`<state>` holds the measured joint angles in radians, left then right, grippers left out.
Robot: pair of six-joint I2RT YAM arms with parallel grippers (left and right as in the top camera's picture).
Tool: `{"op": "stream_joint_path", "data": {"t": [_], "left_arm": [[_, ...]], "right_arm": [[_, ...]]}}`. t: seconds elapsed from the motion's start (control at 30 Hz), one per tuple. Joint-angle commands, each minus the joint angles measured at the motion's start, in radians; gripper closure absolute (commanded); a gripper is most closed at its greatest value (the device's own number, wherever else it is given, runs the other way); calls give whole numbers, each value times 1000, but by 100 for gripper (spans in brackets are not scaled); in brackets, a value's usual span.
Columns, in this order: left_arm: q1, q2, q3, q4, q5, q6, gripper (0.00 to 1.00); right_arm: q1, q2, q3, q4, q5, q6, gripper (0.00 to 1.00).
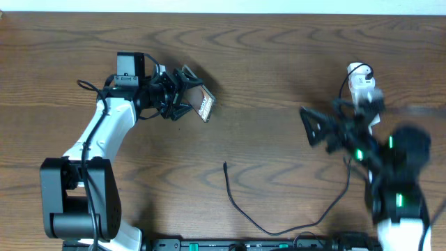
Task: Plug charger to phone and switch on socket
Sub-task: 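Move the right gripper to the box and grip its edge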
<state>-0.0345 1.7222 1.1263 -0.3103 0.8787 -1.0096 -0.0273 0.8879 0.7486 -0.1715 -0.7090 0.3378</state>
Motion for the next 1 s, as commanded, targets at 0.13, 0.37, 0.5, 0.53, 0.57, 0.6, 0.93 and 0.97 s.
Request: {"op": "stream_joint_path", "data": {"t": [0.13, 0.37, 0.5, 0.53, 0.57, 0.6, 0.93, 0.97], "left_arm": [[-31, -26, 23, 6, -121, -209, 93], [-92, -26, 23, 7, -195, -254, 92], [-126, -26, 23, 7, -248, -290, 93], [-133, -26, 23, 8, -254, -299, 93], [-143, -26, 23, 11, -265, -312, 93], [-149, -26, 23, 13, -271, -320, 93], [-232, -26, 23, 47, -296, -418, 93], [-238, -26, 23, 50, -296, -418, 93]], "right_arm": [[78, 476, 143, 303, -412, 124, 1], [193, 708, 143, 566, -404, 320, 8], [257, 776, 143, 572, -343, 319, 5], [270, 786, 143, 572, -326, 319, 5], [286, 797, 143, 571, -300, 319, 5], [300, 804, 143, 570, -277, 319, 5], [442, 816, 141, 441, 70, 293, 3], [451, 816, 141, 434, 87, 293, 3]]}}
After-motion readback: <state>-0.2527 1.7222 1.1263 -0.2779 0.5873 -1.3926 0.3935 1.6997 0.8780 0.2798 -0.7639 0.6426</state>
